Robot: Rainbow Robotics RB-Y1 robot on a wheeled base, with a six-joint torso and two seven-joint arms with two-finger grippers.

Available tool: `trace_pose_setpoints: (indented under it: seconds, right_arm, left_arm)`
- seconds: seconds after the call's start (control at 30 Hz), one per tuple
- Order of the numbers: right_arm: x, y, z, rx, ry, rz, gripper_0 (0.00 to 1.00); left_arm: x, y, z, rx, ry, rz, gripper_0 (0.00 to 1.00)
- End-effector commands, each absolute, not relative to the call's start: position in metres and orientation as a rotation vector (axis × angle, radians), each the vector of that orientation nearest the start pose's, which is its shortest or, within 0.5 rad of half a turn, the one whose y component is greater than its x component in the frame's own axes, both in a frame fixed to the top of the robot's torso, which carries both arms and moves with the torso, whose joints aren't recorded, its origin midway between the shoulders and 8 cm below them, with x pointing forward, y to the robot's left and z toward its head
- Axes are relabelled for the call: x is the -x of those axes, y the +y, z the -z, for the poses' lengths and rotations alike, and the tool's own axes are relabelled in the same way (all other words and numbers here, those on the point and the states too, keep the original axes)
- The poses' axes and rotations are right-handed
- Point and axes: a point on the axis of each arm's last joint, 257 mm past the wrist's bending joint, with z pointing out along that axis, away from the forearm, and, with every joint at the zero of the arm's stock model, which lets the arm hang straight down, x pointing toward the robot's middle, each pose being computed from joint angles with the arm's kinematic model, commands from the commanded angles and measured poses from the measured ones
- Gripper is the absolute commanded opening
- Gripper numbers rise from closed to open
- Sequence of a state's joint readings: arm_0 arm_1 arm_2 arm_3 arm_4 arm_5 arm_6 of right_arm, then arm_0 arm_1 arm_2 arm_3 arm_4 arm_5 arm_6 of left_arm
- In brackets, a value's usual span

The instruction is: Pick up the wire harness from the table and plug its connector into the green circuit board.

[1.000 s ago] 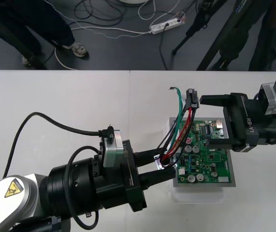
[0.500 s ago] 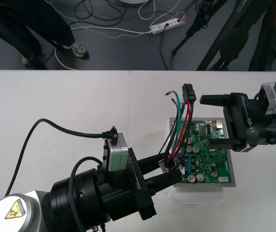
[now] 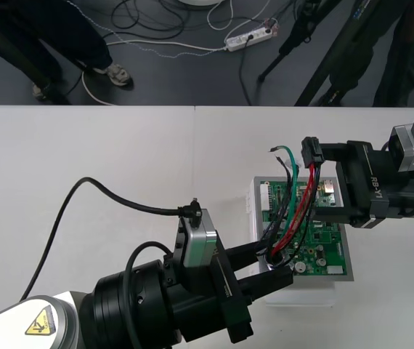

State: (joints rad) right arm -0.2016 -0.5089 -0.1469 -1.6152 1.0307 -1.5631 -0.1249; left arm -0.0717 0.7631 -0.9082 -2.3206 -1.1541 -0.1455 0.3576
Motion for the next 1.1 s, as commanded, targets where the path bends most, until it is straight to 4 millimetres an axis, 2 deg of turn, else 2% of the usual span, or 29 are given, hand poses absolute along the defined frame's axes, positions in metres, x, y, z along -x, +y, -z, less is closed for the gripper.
trace_pose_setpoints:
  seconds: [0.03,0.57,0.9,1.1]
  right_arm:
    - [-0.347,-0.128,0.067,1.213,1.026,-1.068,1.0]
    - [-0.344,-0.143,0.059,1.236,1.036,-1.06,1.0]
    - [-0.335,-0.148,0.052,1.255,1.027,-1.101,1.0]
    - [-0.332,-0.152,0.043,1.242,1.009,-1.119,1.0]
  left_arm:
    - [-0.221,-0.083,0.083,-0.77,1.388,1.309,0.0]
    - [-0.2,-0.076,0.088,-0.936,1.411,1.44,0.0]
    - [-0.201,-0.063,0.094,-1.08,1.409,1.528,0.0]
    - [-0.197,-0.058,0.086,-1.15,1.435,1.611,0.0]
